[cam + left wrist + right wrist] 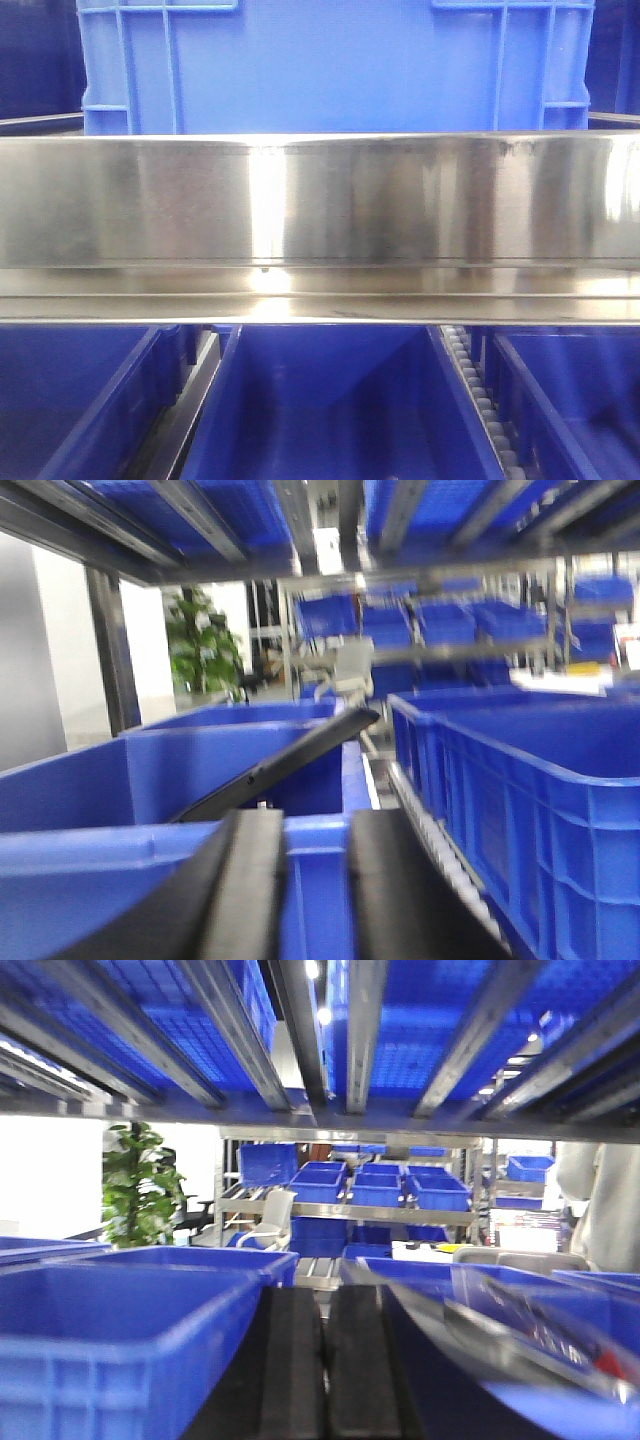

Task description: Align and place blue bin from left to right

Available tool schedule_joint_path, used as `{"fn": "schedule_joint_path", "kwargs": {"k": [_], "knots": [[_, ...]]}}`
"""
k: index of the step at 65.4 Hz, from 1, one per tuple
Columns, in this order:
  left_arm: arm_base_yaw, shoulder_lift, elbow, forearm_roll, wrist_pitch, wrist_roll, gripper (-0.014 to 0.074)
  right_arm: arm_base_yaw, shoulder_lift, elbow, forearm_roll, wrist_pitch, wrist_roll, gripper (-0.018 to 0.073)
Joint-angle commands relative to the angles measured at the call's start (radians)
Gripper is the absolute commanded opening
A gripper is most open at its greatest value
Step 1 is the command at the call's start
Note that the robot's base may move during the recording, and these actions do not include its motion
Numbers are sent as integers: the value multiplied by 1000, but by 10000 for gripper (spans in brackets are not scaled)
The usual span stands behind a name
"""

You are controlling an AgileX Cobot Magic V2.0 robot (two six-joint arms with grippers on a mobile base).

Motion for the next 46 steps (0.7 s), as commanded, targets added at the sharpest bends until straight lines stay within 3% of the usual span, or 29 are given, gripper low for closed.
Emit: {"fn": "schedule_joint_path", "kwargs": {"k": [1,9,16,22,33,46], "knots": [[-23,98,-104,3,101,27,282,11,84,-121,3,77,-8,63],[-25,216,-195,-2,123,27,438,11,198,-213,3,84,-8,328],[-75,305,-231,-19,122,27,543,11,297,-244,-7,84,-8,571],[-118,363,-258,-59,145,27,604,20,360,-271,-7,113,-8,568],[-210,515,-368,-110,186,27,601,79,484,-409,-7,204,-9,568],[-331,760,-625,-120,303,27,601,188,695,-657,-7,336,-18,568]]}}
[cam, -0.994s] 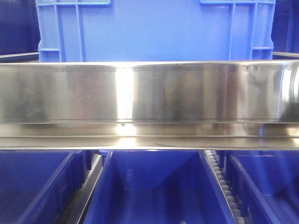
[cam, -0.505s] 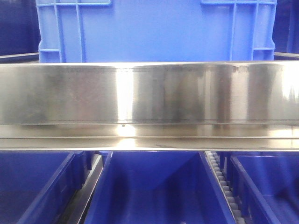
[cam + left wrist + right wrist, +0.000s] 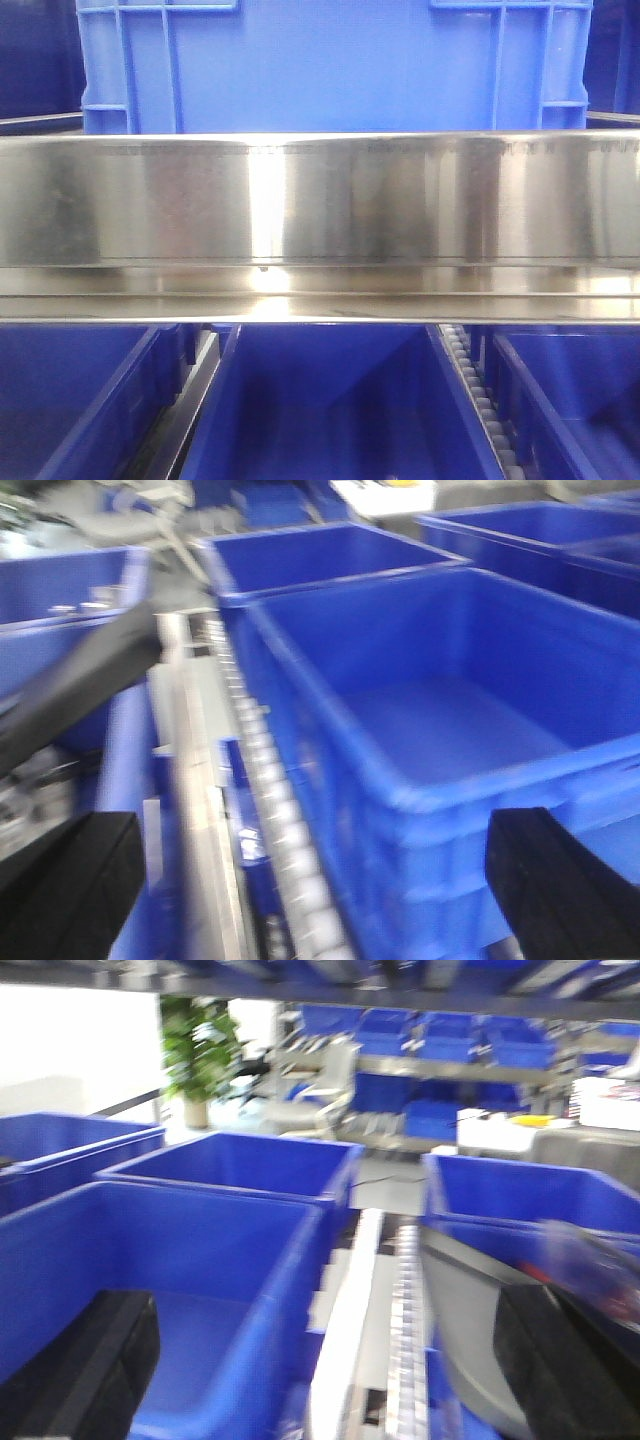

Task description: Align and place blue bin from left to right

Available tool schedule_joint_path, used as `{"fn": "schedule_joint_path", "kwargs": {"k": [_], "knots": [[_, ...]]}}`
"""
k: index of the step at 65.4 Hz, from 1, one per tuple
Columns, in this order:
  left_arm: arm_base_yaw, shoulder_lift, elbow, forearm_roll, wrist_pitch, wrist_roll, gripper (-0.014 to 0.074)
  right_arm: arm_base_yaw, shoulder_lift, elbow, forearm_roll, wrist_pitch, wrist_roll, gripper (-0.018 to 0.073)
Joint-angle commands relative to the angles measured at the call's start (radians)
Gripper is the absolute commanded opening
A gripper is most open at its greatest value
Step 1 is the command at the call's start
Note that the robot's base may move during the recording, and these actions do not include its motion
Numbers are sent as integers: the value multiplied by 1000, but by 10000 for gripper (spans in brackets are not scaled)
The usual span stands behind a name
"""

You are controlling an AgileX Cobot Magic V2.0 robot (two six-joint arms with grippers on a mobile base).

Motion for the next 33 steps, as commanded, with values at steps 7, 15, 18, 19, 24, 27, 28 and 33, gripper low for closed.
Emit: {"fn": "schedule_joint_path", "kwargs": {"k": [7,15,18,19,24,27,28,33], "knots": [[-95,239,-243,-12,99,-1,601,87,228,-252,-5,154,-11,568],[-115,387,-412,-12,164,-33,601,108,396,-430,-22,330,-11,568],[-115,441,-464,-3,190,-57,601,108,451,-500,-37,385,-11,568],[-115,456,-490,3,204,-64,600,108,478,-529,-45,411,-11,568],[-115,538,-582,56,270,-126,597,108,569,-627,-71,495,9,568],[-115,591,-632,82,313,-165,587,108,616,-695,-86,533,32,568],[-115,606,-656,89,334,-172,580,108,639,-721,-95,550,45,568],[-115,686,-744,108,412,-196,568,108,715,-802,-125,607,84,568]]}}
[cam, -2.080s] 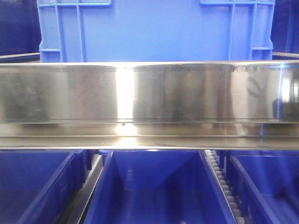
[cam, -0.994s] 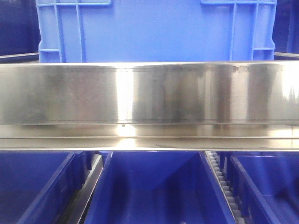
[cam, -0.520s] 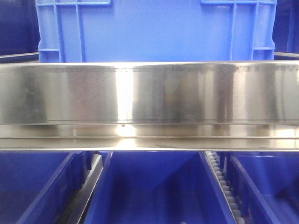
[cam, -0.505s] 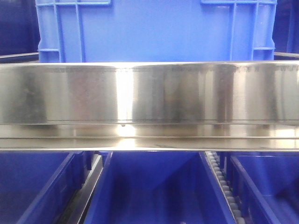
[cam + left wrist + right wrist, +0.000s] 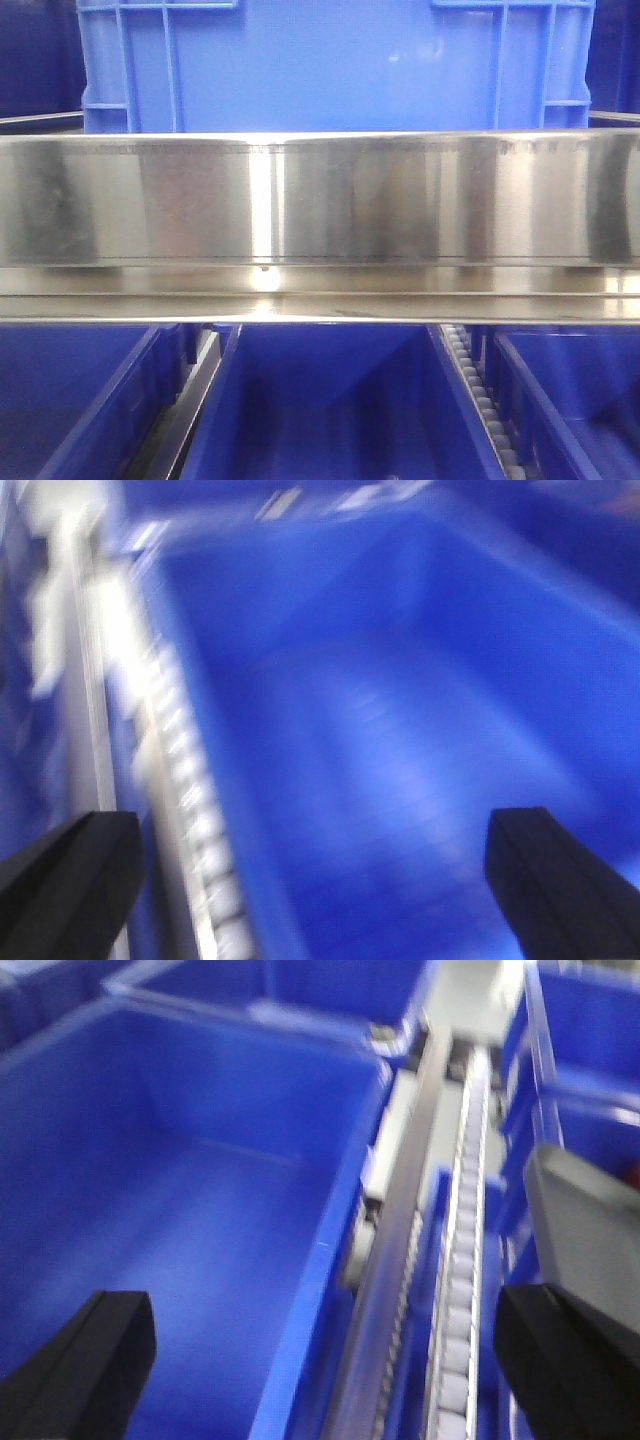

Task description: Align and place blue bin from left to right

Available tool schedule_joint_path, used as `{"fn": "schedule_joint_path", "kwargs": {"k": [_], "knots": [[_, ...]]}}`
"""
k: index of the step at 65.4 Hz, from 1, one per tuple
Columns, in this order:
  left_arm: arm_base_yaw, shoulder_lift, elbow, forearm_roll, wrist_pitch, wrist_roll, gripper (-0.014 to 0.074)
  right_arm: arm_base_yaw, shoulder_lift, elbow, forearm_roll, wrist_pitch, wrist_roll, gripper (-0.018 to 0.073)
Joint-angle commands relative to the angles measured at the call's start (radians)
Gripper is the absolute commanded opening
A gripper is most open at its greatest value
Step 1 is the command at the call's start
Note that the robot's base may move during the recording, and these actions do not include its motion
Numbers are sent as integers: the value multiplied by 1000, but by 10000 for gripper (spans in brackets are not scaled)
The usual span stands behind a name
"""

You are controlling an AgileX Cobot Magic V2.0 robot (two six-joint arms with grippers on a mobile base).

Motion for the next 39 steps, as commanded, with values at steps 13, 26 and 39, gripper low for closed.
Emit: {"fn": "schedule_joint_path", "kwargs": {"k": [13,26,39], "knots": [[-4,253,-278,74,132,-146,568,3,239,-264,-76,89,95,568],[-4,333,-315,129,132,-206,568,3,351,-301,-73,89,126,568],[-4,382,-315,140,132,-206,568,3,416,-301,-62,89,130,568]]}}
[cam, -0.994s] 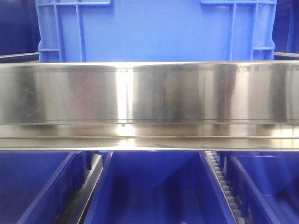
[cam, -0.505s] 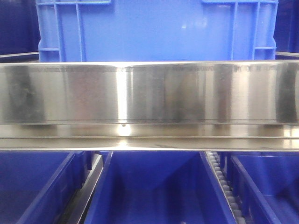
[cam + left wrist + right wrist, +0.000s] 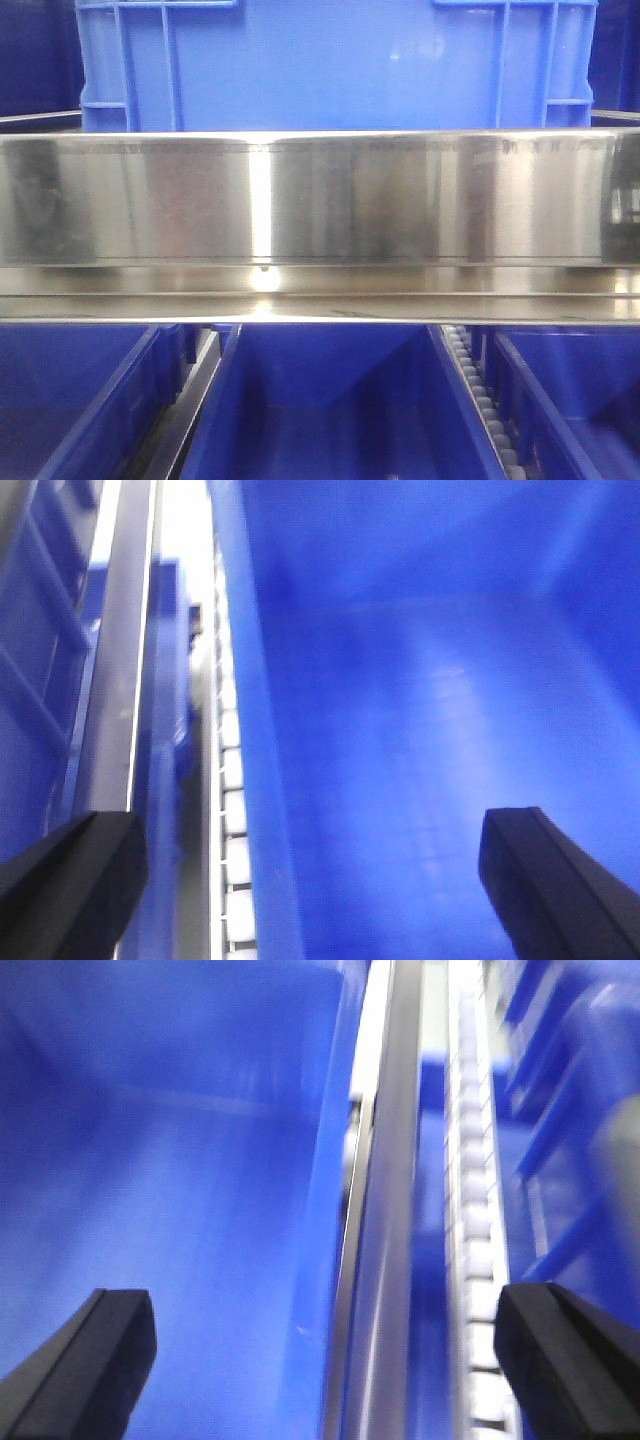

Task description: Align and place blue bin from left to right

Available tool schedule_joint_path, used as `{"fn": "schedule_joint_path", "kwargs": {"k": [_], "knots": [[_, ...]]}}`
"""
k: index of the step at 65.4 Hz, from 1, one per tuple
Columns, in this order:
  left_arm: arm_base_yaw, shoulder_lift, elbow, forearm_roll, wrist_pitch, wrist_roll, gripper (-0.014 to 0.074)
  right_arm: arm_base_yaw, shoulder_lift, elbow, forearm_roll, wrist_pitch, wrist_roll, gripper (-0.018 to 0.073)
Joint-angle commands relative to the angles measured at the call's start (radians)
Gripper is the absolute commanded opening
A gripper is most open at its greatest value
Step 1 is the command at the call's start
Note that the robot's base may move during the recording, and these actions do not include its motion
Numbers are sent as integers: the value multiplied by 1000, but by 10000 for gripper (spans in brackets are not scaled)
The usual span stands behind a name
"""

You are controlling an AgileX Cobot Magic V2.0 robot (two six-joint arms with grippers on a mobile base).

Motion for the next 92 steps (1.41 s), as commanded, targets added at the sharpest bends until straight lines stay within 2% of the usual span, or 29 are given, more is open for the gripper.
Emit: {"fn": "schedule_joint_path", "kwargs": {"k": [1,15,70,77,82,87,92], "knots": [[-4,16,-8,11,-7,-10,568,1,20,-11,-3,-15,6,568],[1,62,-8,26,-7,-10,568,1,80,-11,34,-15,8,568],[27,156,-8,-7,-7,-10,568,-1,168,-11,34,-15,10,557],[27,156,-8,1,-7,-10,562,-1,168,-11,34,-15,10,454],[27,156,-8,3,-7,-10,518,-1,168,-11,34,-15,10,296],[27,156,-8,5,-7,-10,404,-1,168,-11,34,-15,10,98],[27,156,-8,5,-7,-10,236,-1,168,-11,34,-15,10,-94]]}}
